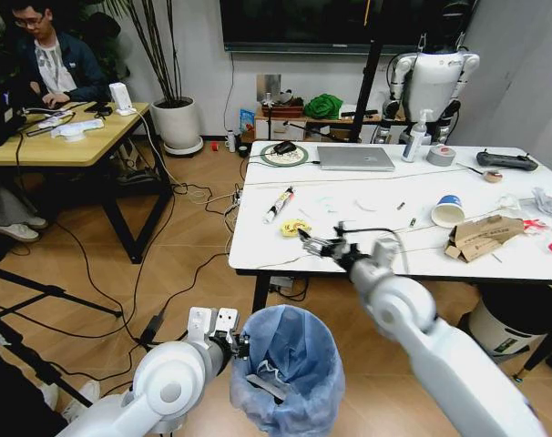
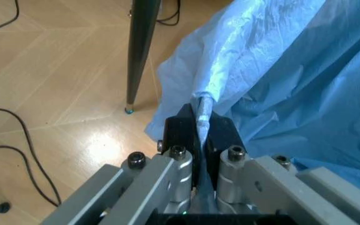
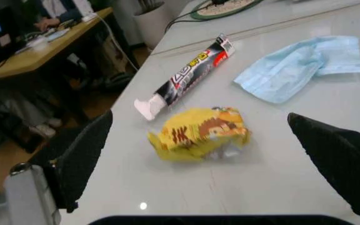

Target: Pick up the trash bin and place the trash from the table into it.

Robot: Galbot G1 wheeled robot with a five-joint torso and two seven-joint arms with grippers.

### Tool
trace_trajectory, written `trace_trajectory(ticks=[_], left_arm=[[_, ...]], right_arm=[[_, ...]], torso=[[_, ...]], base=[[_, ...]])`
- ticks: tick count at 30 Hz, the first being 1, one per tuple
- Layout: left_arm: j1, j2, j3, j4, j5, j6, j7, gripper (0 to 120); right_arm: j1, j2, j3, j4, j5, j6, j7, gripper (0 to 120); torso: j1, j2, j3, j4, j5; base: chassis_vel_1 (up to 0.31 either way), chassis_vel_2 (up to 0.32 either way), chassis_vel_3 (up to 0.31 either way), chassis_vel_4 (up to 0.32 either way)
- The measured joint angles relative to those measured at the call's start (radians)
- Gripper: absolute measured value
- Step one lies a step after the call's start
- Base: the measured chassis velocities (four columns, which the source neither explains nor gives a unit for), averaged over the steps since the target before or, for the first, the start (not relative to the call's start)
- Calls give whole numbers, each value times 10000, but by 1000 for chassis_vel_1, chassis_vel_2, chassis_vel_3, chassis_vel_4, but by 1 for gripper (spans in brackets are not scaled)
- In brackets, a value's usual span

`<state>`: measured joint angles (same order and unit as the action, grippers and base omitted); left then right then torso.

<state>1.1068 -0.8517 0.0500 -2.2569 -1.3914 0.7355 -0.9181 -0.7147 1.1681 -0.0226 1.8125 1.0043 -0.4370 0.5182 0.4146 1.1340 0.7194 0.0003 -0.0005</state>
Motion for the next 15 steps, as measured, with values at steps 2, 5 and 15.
trace_trajectory(ticks=[2,5,15], left_arm=[[4,0,-20,-18,-2,0,0,0],[3,23,-108,-35,-15,0,0,0],[-46,67,-271,-23,-62,0,66,0]], right_arm=[[211,185,-100,-157,230,-33,334,100],[782,652,-429,-657,862,-73,1242,100],[1276,1296,-634,-1828,1665,-362,2496,100]], torso=[[0,0,0,3,2],[0,0,0,3,0],[0,0,0,-1,1]], base=[[0,0,0,0],[0,0,0,0],[0,0,0,0]])
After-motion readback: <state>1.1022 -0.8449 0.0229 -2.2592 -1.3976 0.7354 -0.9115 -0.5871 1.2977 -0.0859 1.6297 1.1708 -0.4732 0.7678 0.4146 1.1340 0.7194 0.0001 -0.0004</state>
